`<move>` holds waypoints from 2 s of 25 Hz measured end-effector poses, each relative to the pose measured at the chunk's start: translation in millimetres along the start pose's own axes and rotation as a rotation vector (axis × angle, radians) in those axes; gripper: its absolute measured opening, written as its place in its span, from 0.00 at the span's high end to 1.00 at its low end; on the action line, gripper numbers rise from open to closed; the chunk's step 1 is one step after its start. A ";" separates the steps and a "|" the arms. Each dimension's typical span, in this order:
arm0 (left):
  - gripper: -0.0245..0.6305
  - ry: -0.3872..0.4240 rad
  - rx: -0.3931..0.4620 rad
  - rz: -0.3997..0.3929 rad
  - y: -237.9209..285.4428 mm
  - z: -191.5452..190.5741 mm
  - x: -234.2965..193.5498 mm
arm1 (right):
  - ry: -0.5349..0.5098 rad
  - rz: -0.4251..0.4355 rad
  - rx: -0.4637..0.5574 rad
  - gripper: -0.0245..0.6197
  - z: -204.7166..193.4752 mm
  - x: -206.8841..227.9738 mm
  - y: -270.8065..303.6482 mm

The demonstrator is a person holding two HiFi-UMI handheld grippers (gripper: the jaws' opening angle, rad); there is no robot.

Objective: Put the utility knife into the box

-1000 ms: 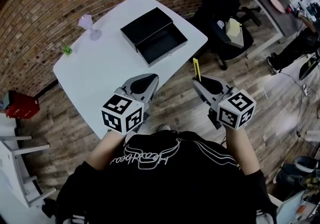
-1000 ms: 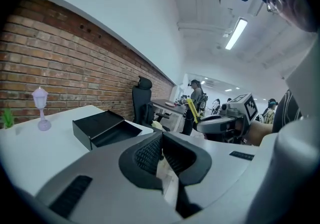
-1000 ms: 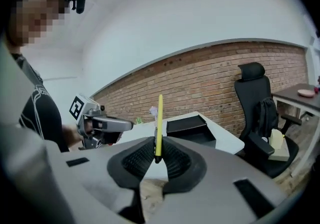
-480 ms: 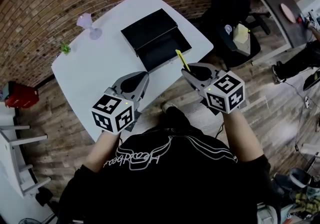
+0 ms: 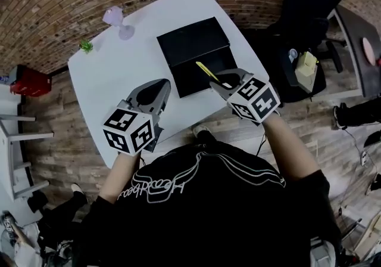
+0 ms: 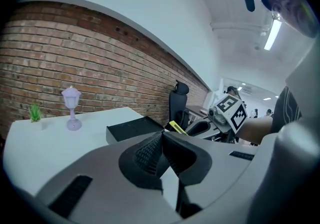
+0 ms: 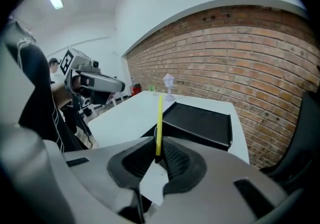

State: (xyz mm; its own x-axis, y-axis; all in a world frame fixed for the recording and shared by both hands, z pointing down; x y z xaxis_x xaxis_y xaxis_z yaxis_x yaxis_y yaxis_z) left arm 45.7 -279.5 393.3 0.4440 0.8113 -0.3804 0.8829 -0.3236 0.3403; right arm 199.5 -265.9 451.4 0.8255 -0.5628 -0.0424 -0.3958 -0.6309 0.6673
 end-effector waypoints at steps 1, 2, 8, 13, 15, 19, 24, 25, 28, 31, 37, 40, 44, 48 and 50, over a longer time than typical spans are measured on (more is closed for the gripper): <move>0.92 -0.005 0.001 0.016 0.7 -0.8 -3.2 | -0.035 0.014 -0.020 0.88 -2.1 2.1 8.4; 0.92 -0.010 0.002 0.033 0.8 -1.7 -6.2 | -0.072 0.027 -0.042 0.88 -4.5 3.9 16.9; 0.92 -0.053 0.029 0.128 -3.1 -4.2 -21.8 | -0.255 0.106 -0.141 0.88 -16.4 9.3 62.0; 0.92 -0.104 0.058 0.198 -5.4 -18.1 -28.9 | -0.359 0.177 -0.239 0.88 -33.7 8.4 93.5; 0.92 -0.122 0.069 0.219 -6.5 -25.1 -30.3 | -0.389 0.195 -0.274 0.88 -40.3 8.5 103.1; 0.92 -0.155 0.098 0.261 -8.8 -35.7 -34.9 | -0.447 0.225 -0.322 0.88 -47.2 6.1 119.5; 0.92 -0.201 0.132 0.300 -14.9 -48.0 -37.2 | -0.536 0.193 -0.434 0.88 -64.3 15.2 135.2; 0.92 -0.208 0.137 0.308 -17.1 -50.0 -38.3 | -0.553 0.190 -0.450 0.88 -66.4 16.7 137.2; 0.92 -0.223 0.145 0.333 -23.4 -54.4 -42.2 | -0.569 0.203 -0.465 0.88 -67.1 16.8 140.6; 0.91 -0.241 0.166 0.339 -26.2 -52.8 -42.6 | -0.561 0.209 -0.467 0.88 -67.3 15.8 141.7; 0.92 -0.229 0.170 0.326 -28.6 -45.1 -32.6 | -0.549 0.225 -0.424 0.80 -62.4 10.2 141.8; 0.92 -0.226 0.175 0.321 -33.0 -41.6 -30.9 | -0.530 0.201 -0.437 0.72 -63.6 17.8 137.6; 0.92 -0.218 0.185 0.312 -38.2 -35.4 -24.8 | -0.455 0.215 -0.360 0.66 -47.9 16.8 127.0; 0.92 -0.199 0.170 0.287 -42.1 -28.0 -13.1 | -0.305 0.215 -0.270 0.64 -29.7 20.2 102.8; 0.92 -0.193 0.159 0.276 -45.0 -26.2 -8.3 | -0.179 0.236 -0.184 0.64 -15.0 13.2 84.6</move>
State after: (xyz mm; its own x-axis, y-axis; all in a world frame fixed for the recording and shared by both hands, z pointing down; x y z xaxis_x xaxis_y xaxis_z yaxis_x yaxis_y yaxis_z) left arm -1.7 -258.9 403.7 0.6756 0.5811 -0.4537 0.7322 -0.6009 0.3206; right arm 183.0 -318.7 518.5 0.6299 -0.7766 0.0102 -0.4748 -0.3747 0.7964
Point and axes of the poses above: the fingertips, and each gripper's own axes: y forward along the fingers, x to its right, z out of its top, the point moved 3 cm from there along -y, backward along the fingers, and after that the axes turned 12 degrees about -z, right-handed, at the moved point
